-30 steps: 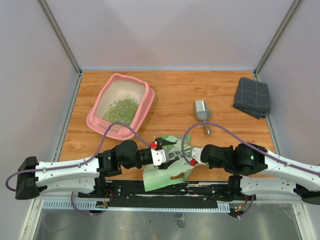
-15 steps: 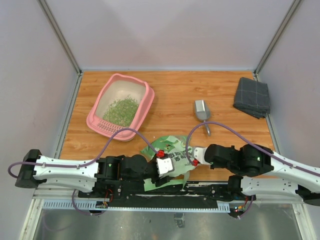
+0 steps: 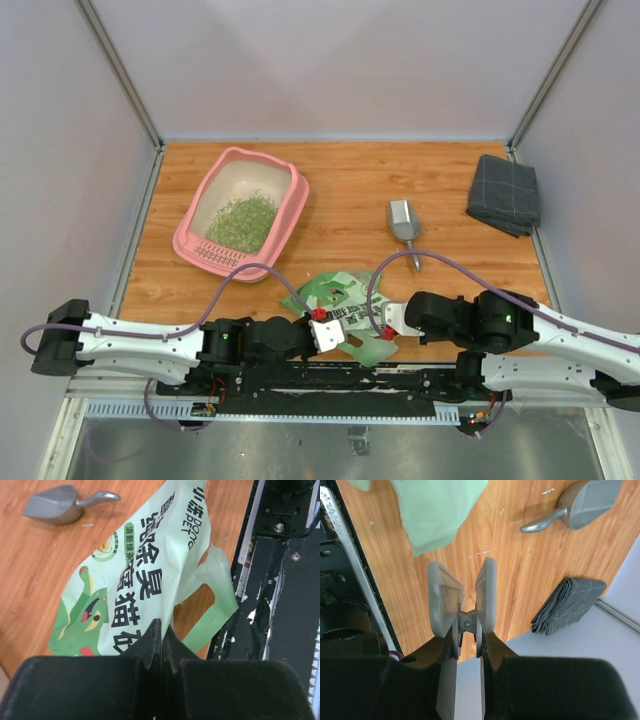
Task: Fill the litter box with clean litter
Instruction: Clamp the cat litter bag at the center of the board.
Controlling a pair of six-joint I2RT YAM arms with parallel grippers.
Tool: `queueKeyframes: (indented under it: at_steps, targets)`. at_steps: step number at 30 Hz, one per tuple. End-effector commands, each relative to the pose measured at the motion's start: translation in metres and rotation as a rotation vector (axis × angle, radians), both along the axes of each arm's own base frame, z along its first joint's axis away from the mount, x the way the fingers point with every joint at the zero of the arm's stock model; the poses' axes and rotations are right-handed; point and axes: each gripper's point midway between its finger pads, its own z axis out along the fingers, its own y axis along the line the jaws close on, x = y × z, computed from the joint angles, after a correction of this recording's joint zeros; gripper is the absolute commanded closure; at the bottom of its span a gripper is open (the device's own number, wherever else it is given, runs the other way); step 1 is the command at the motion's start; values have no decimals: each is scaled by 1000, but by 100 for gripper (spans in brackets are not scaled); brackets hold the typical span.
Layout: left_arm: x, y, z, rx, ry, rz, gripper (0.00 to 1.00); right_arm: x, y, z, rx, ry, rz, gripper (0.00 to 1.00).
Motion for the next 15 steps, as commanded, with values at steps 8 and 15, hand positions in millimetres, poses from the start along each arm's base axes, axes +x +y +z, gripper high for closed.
queueKeyframes:
  at_steps: [8,15]
  targets:
    - [19,1,89,-287,-196,47,100,-2,-4,-3,40,0,32,99]
    - [22,0,97,-306,-211,63,100,6,0,-7,24,-41,30,99]
